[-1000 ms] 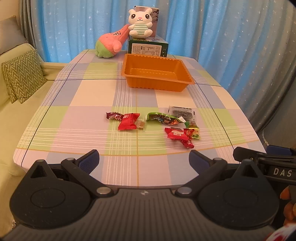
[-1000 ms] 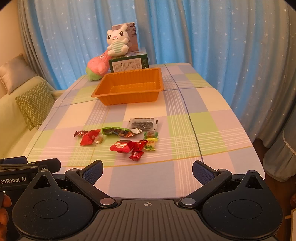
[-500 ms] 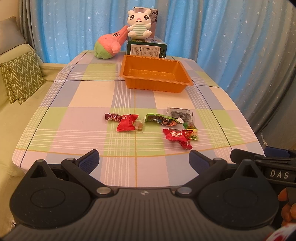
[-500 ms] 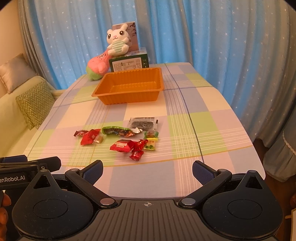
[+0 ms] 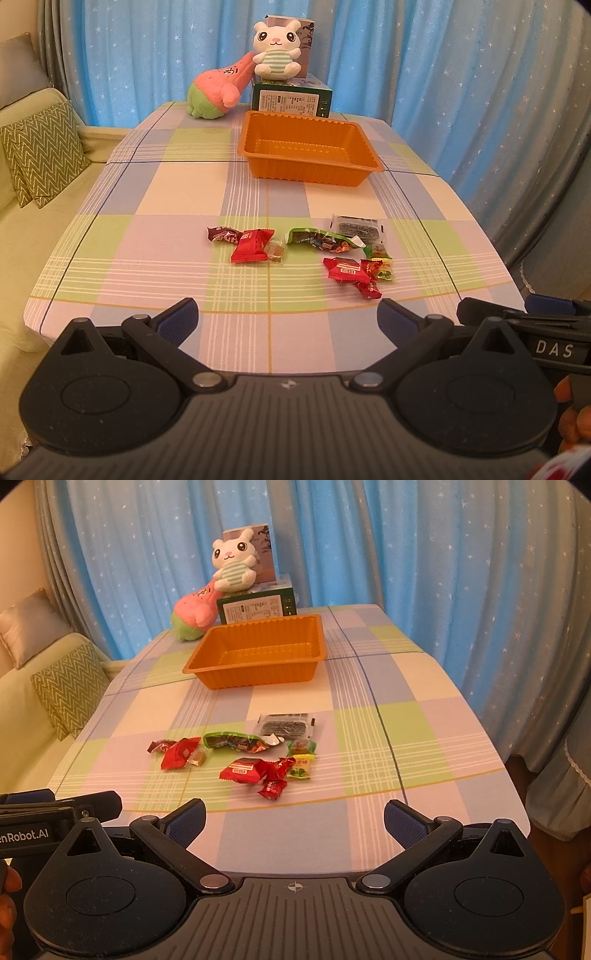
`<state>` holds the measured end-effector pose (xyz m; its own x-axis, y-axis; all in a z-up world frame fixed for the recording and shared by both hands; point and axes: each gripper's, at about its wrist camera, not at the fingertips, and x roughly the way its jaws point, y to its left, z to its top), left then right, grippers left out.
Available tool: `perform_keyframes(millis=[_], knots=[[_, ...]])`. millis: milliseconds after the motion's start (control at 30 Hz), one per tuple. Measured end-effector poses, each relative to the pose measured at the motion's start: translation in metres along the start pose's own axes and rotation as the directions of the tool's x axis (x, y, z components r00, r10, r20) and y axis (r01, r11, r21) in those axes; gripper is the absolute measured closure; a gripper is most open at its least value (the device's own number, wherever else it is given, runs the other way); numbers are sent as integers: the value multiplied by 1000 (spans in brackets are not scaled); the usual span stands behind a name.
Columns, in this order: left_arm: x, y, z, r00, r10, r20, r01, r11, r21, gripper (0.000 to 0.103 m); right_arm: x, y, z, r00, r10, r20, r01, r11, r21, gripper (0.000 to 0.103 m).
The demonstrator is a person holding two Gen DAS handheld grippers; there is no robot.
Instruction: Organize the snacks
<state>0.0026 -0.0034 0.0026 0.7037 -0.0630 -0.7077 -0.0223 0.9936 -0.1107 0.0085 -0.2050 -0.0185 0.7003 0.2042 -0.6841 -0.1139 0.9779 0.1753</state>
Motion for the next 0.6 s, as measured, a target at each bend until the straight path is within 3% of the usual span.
perform_keyframes(millis=[600], knots=[[-2, -2, 1, 1000, -3, 0, 3, 1000, 2, 1, 0, 0, 0, 1000, 1, 0, -1, 1000, 1, 1]])
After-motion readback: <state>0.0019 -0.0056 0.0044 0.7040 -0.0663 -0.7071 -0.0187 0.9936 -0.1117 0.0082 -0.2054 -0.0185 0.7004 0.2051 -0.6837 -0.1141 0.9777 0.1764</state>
